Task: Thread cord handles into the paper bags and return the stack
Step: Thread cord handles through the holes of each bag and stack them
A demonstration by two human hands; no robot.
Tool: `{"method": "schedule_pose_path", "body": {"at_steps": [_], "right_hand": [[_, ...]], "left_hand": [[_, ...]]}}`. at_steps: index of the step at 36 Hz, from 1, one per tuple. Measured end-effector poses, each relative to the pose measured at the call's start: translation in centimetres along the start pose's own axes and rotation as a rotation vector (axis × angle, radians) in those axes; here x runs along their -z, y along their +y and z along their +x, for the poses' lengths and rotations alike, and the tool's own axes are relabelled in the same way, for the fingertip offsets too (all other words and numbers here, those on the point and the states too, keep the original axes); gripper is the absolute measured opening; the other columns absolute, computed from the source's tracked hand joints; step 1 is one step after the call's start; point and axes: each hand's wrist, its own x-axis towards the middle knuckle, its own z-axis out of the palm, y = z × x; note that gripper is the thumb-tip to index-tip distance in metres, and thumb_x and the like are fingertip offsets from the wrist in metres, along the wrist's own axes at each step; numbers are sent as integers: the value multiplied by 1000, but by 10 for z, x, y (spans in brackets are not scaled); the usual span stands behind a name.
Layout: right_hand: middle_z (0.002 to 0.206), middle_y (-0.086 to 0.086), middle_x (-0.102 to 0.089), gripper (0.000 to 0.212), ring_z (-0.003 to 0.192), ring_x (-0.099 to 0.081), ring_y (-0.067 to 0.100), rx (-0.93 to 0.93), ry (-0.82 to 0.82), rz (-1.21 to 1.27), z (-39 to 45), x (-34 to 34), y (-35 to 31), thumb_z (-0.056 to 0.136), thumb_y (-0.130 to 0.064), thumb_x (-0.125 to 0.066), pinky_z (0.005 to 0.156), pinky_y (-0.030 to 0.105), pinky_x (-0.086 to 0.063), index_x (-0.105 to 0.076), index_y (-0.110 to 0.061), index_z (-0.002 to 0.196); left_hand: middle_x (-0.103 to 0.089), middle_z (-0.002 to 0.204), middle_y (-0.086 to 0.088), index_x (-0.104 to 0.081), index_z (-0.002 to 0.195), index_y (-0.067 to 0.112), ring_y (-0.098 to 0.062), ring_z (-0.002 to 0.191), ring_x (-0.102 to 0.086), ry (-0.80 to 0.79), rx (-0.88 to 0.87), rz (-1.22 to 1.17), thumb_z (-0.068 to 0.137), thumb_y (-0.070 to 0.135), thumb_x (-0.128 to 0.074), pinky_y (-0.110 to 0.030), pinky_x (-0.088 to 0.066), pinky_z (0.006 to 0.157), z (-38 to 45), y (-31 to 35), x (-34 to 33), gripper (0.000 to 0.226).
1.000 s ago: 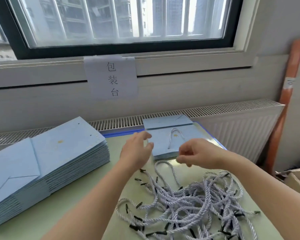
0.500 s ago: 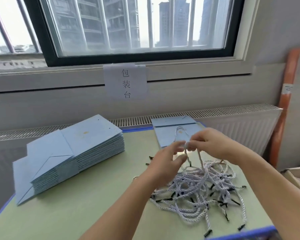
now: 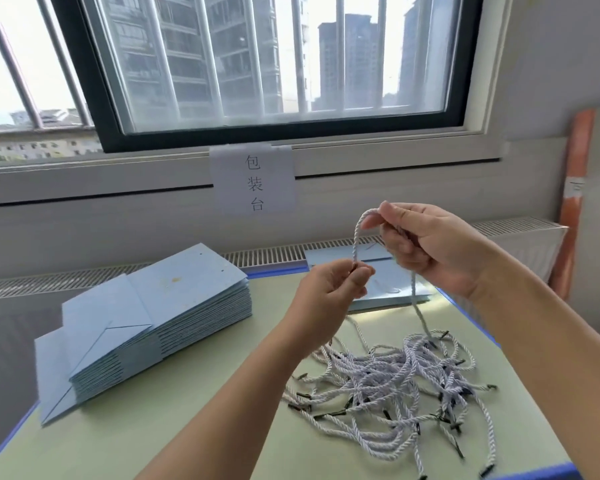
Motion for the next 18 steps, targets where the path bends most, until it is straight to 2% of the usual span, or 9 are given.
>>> {"method": "schedule_pose_path", "body": {"at_steps": [2,5,8,11,14,16,18], "right_hand": [[45,-4,-33,28,38,-21,6,-3,-1,28,5,-10,1,90,-30,-48,40,19,-12,-68,-9,90],[46,-2,-38,29,38,-23,7,-28,70,45,15,-24,9,101,-18,-39,41,21,-13,-63,-8,90],[52,2,-47,29,36,-38,7,-97,145,153,23,-33,21,101,-11,-36,36,14,-27,-57,-5,82],[58,6,-52,30,40,-47,8,-170,161,255,30,-42,34,101,-9,-36,38,13,-41,-55,-5,77],[57,3,-51,27,37,-39,7,-230,168,220,33,-46,46,100,-12,-38,34,14,-31,-55,-7,79],[50,-2,-46,26,34,-29,5,-271,174,211,35,-46,54,100,-18,-39,32,14,-20,-56,-10,83],[45,-5,-38,25,32,-22,4,-303,177,243,38,-47,60,100,-23,-40,32,16,-15,-58,-11,88]], "left_hand": [[-64,107,6,-61,121,24,-5,100,-58,2,22,310,95,32,-57,-28,-48,93,-4,-17,16,27],[-49,137,4,-47,137,26,-15,125,-44,122,142,702,93,37,-58,-34,-36,105,-12,-48,56,47],[-30,154,1,-31,147,25,-21,141,-27,227,357,1013,93,43,-54,-38,-21,114,-21,-74,95,62],[-7,162,-4,-7,154,24,-25,149,-4,220,579,1171,95,54,-47,-50,-7,118,-29,-91,127,77],[3,163,-6,8,154,23,-28,150,7,118,702,1262,94,61,-40,-56,-2,117,-35,-103,147,86],[-3,163,-1,6,154,25,-26,150,2,64,716,1278,94,62,-38,-57,-2,116,-36,-109,151,83],[-20,159,5,-9,152,29,-21,148,-15,49,688,1306,96,60,-36,-57,-6,115,-38,-113,153,70]]}}
